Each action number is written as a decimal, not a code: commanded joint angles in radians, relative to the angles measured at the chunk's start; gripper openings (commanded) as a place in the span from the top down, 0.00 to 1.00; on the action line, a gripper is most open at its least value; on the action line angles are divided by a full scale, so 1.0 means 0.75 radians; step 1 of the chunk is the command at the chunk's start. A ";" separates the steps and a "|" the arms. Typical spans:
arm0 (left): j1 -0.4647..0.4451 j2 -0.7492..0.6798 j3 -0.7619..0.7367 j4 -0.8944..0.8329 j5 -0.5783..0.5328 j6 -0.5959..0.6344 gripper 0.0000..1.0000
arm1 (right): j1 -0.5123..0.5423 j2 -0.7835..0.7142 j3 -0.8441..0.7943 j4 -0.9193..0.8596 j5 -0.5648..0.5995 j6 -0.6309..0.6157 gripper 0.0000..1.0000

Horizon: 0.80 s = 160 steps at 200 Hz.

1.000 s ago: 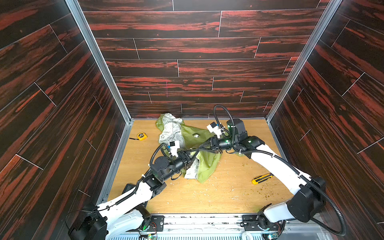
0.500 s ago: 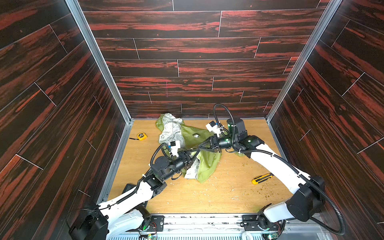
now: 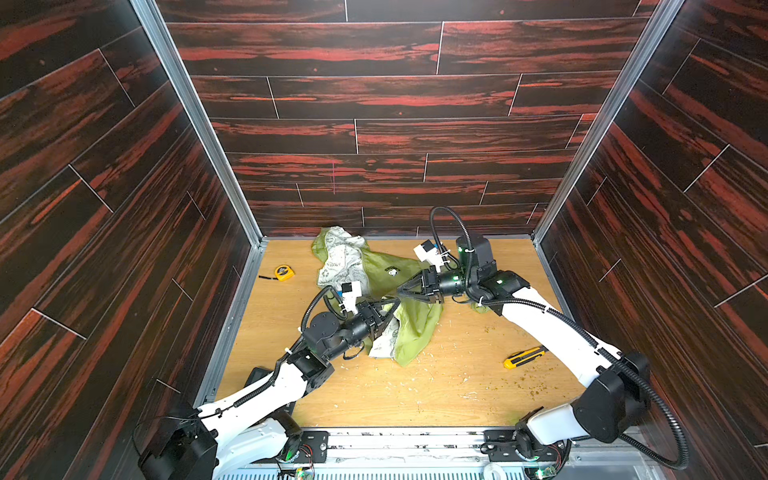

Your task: Zip up the jacket

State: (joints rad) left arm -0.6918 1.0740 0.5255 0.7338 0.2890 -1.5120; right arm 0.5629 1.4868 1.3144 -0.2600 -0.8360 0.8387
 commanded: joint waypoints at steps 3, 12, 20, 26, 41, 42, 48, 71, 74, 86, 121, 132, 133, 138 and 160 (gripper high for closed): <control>-0.002 -0.010 0.043 0.067 0.032 0.001 1.00 | -0.009 0.028 -0.024 0.032 -0.018 0.019 0.73; -0.001 -0.011 0.043 0.064 0.034 0.001 1.00 | -0.008 0.027 -0.027 0.034 -0.022 0.021 0.73; -0.002 -0.009 0.042 0.066 0.035 0.000 1.00 | -0.008 0.028 -0.026 0.036 -0.026 0.021 0.73; -0.002 -0.009 0.042 0.069 0.035 0.001 1.00 | -0.008 0.028 -0.028 0.036 -0.027 0.023 0.73; -0.001 -0.008 0.042 0.075 0.042 0.003 1.00 | -0.009 0.027 -0.031 0.045 -0.029 0.031 0.72; 0.000 -0.008 0.042 0.075 0.041 0.003 1.00 | -0.009 0.026 -0.033 0.045 -0.029 0.032 0.73; -0.002 -0.007 0.044 0.080 0.043 0.003 1.00 | -0.009 0.024 -0.036 0.051 -0.030 0.037 0.72; -0.001 -0.005 0.043 0.085 0.045 0.005 1.00 | -0.009 0.024 -0.050 0.072 -0.044 0.053 0.72; -0.002 -0.004 0.046 0.087 0.045 0.005 1.00 | -0.011 0.025 -0.054 0.076 -0.045 0.056 0.72; -0.002 0.000 0.050 0.086 0.050 0.004 1.00 | -0.009 0.025 -0.064 0.083 -0.049 0.062 0.72; -0.002 0.014 0.058 0.104 0.063 0.001 0.80 | -0.010 0.014 -0.083 0.087 -0.045 0.062 0.72; -0.002 0.016 0.060 0.107 0.066 0.001 0.75 | -0.009 0.010 -0.084 0.086 -0.040 0.062 0.72; -0.002 0.015 0.060 0.108 0.066 0.001 0.74 | -0.010 0.010 -0.084 0.085 -0.041 0.061 0.72; -0.002 0.016 0.062 0.108 0.067 0.002 0.73 | -0.011 0.010 -0.084 0.085 -0.039 0.061 0.72; -0.002 0.012 0.066 0.104 0.070 0.005 0.65 | -0.010 0.008 -0.084 0.085 -0.037 0.060 0.72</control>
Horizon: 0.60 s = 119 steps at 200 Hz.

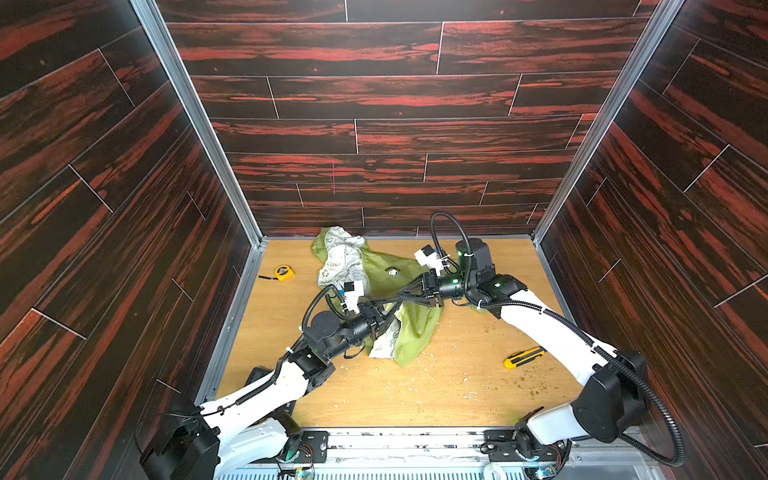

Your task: Zip up the jacket

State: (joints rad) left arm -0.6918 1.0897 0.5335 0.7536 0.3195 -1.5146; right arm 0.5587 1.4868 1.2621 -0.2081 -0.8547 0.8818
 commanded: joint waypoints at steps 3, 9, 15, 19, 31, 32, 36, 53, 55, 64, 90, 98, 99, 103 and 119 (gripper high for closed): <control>-0.002 -0.010 0.057 0.074 0.029 0.010 0.64 | -0.004 0.008 -0.015 0.014 -0.012 0.003 0.72; -0.002 -0.012 0.058 0.067 0.029 0.014 0.63 | -0.006 0.007 -0.016 0.013 -0.012 0.001 0.72; -0.002 -0.016 0.059 0.062 0.027 0.018 0.62 | -0.004 0.006 -0.018 0.013 -0.012 0.000 0.72; -0.002 -0.019 0.060 0.056 0.026 0.021 0.61 | -0.005 0.005 -0.020 0.012 -0.012 0.000 0.72; -0.002 -0.025 0.060 0.047 0.023 0.023 0.59 | -0.005 0.002 -0.023 0.011 -0.013 -0.005 0.72; -0.002 -0.025 0.060 0.048 0.022 0.023 0.59 | -0.003 0.003 -0.024 0.011 -0.013 -0.005 0.72; -0.001 -0.028 0.060 0.048 0.021 0.027 0.59 | -0.005 0.002 -0.025 0.012 -0.014 -0.005 0.72; -0.001 -0.035 0.056 0.043 0.017 0.028 0.59 | -0.004 0.000 -0.032 0.004 -0.015 -0.015 0.72; -0.001 -0.036 0.056 0.044 0.017 0.028 0.59 | -0.004 0.000 -0.032 0.003 -0.014 -0.016 0.72; -0.002 -0.036 0.056 0.042 0.017 0.027 0.59 | -0.006 0.000 -0.034 -0.001 -0.015 -0.020 0.72; -0.001 -0.036 0.051 0.044 0.012 0.023 0.59 | -0.003 -0.001 -0.042 0.005 -0.031 -0.022 0.72; -0.001 -0.036 0.050 0.045 0.010 0.020 0.59 | -0.004 -0.002 -0.041 0.005 -0.037 -0.023 0.72; -0.002 -0.036 0.049 0.046 0.010 0.021 0.59 | -0.003 -0.004 -0.040 0.005 -0.038 -0.024 0.72; -0.002 -0.036 0.049 0.045 0.009 0.020 0.59 | -0.004 -0.006 -0.040 0.006 -0.038 -0.025 0.73; -0.002 -0.038 0.048 0.046 0.005 0.020 0.59 | -0.004 -0.012 -0.038 0.010 -0.047 -0.028 0.74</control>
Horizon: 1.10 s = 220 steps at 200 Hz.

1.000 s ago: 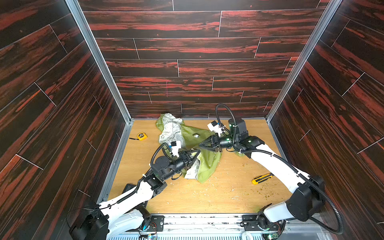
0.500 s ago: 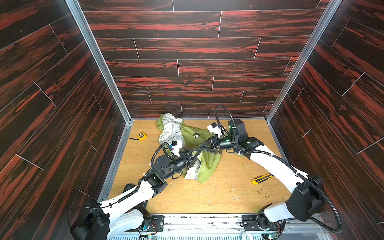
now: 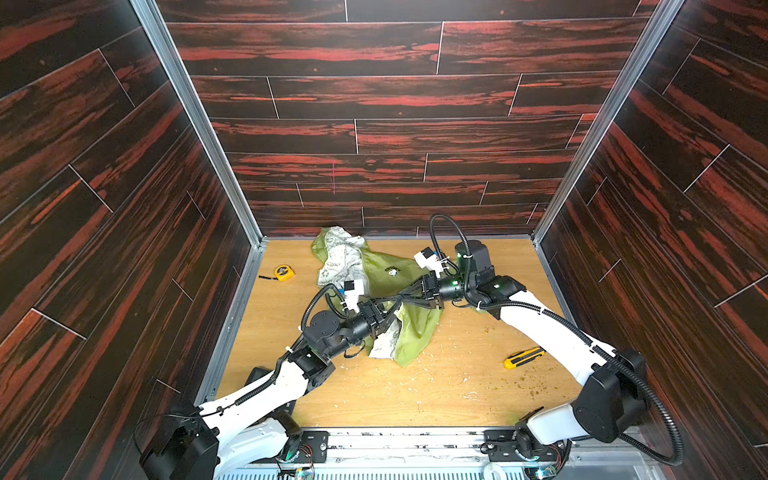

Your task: Zip up the jacket

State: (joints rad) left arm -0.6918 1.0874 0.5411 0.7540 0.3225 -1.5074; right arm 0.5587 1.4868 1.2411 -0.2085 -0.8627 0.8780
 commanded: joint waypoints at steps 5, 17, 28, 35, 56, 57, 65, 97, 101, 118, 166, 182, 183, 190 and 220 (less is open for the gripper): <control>-0.002 -0.036 0.035 0.047 -0.002 0.010 0.59 | -0.002 -0.012 -0.009 0.009 -0.040 -0.025 0.75; -0.001 -0.038 0.031 0.048 -0.008 0.010 0.59 | -0.003 -0.013 -0.008 0.003 -0.044 -0.029 0.77; -0.002 -0.037 0.028 0.056 -0.009 0.012 0.59 | -0.003 -0.016 -0.010 0.005 -0.046 -0.029 0.78; -0.002 -0.036 0.026 0.058 -0.011 0.010 0.59 | -0.003 -0.019 -0.012 0.006 -0.048 -0.028 0.79; -0.001 -0.032 0.023 0.067 -0.009 0.002 0.59 | -0.006 -0.029 -0.010 0.012 -0.046 -0.028 0.79; -0.002 -0.031 0.022 0.068 -0.009 0.001 0.59 | -0.004 -0.029 -0.009 0.012 -0.047 -0.028 0.79; -0.002 -0.030 0.021 0.069 -0.008 -0.001 0.59 | -0.003 -0.031 -0.007 0.013 -0.048 -0.029 0.79; -0.001 -0.023 0.015 0.074 -0.011 -0.005 0.59 | -0.003 -0.035 0.002 0.014 -0.052 -0.030 0.81; -0.001 -0.021 0.015 0.078 -0.012 -0.007 0.59 | -0.003 -0.035 0.004 0.014 -0.052 -0.031 0.81; -0.001 -0.014 0.013 0.088 -0.011 -0.014 0.59 | -0.004 -0.035 0.002 0.014 -0.054 -0.032 0.83; -0.002 0.006 0.017 0.102 -0.001 -0.023 0.59 | -0.003 -0.039 0.008 0.010 -0.047 -0.035 0.87; -0.001 0.011 0.017 0.107 0.000 -0.025 0.59 | -0.003 -0.035 0.016 0.008 -0.047 -0.039 0.87; -0.001 0.012 0.016 0.107 0.000 -0.025 0.59 | -0.003 -0.035 0.017 0.008 -0.047 -0.038 0.87; 0.000 0.013 0.017 0.108 -0.001 -0.025 0.60 | -0.004 -0.035 0.020 0.008 -0.047 -0.040 0.87; -0.002 0.022 0.016 0.114 0.003 -0.031 0.60 | -0.004 -0.033 0.032 -0.005 -0.043 -0.047 0.87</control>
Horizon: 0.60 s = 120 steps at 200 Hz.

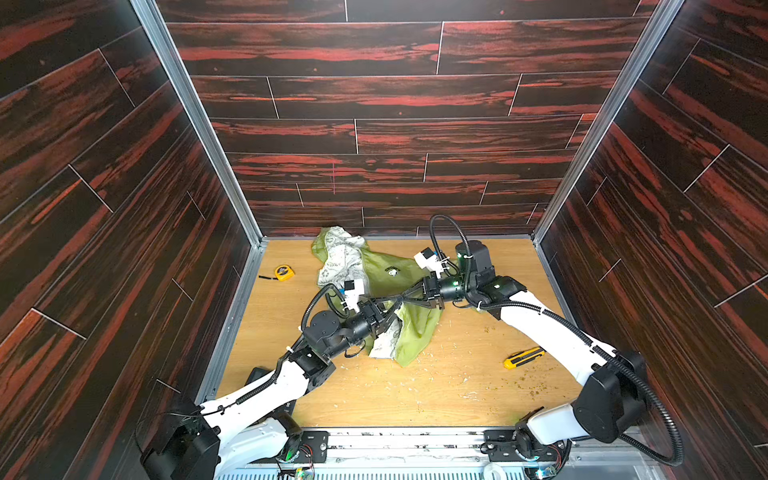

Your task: Zip up the jacket

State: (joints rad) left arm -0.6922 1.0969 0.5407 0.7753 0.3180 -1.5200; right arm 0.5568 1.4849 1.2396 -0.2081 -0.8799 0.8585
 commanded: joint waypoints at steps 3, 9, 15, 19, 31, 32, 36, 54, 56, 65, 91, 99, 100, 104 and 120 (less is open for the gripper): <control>-0.002 0.010 0.017 0.085 0.009 -0.013 0.60 | -0.002 -0.031 0.035 -0.007 -0.020 -0.023 0.87; -0.001 0.010 0.015 0.087 0.009 -0.013 0.60 | -0.001 -0.030 0.036 -0.007 -0.019 -0.024 0.87; -0.001 0.012 0.015 0.090 0.009 -0.015 0.60 | 0.000 -0.028 0.037 -0.007 -0.021 -0.024 0.88; 0.000 0.014 0.015 0.089 0.008 -0.015 0.60 | -0.001 -0.030 0.037 -0.008 -0.020 -0.024 0.88; -0.001 0.019 0.015 0.092 0.010 -0.016 0.60 | 0.000 -0.029 0.037 -0.010 -0.022 -0.027 0.89; -0.001 0.020 0.016 0.092 0.010 -0.016 0.60 | 0.000 -0.029 0.037 -0.011 -0.022 -0.028 0.89; -0.001 0.021 0.017 0.092 0.013 -0.017 0.60 | -0.001 -0.028 0.037 -0.011 -0.022 -0.030 0.90; -0.001 0.029 0.017 0.096 0.014 -0.019 0.60 | -0.001 -0.029 0.040 -0.020 -0.020 -0.036 0.92; -0.001 0.030 0.017 0.098 0.014 -0.020 0.60 | 0.000 -0.027 0.041 -0.021 -0.019 -0.038 0.93; 0.000 0.029 0.014 0.098 0.007 -0.021 0.60 | -0.002 -0.027 0.045 -0.028 -0.020 -0.041 0.94; 0.000 0.023 0.009 0.093 -0.007 -0.021 0.60 | -0.001 -0.023 0.051 -0.043 -0.019 -0.050 1.00; 0.002 0.020 0.011 0.086 -0.010 -0.019 0.60 | 0.000 -0.020 0.056 -0.051 -0.016 -0.056 1.00; 0.003 0.020 0.011 0.085 -0.009 -0.019 0.60 | 0.000 -0.020 0.056 -0.051 -0.017 -0.056 1.00; 0.004 0.017 0.013 0.079 -0.011 -0.018 0.60 | 0.000 -0.019 0.057 -0.057 -0.014 -0.058 1.00; 0.003 0.005 0.015 0.041 -0.014 -0.010 0.60 | 0.000 -0.015 0.067 -0.075 0.001 -0.065 1.00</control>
State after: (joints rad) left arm -0.6918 1.1198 0.5407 0.7868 0.3141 -1.5269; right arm 0.5545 1.4849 1.2503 -0.2310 -0.8776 0.8326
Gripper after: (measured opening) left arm 0.401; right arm 0.048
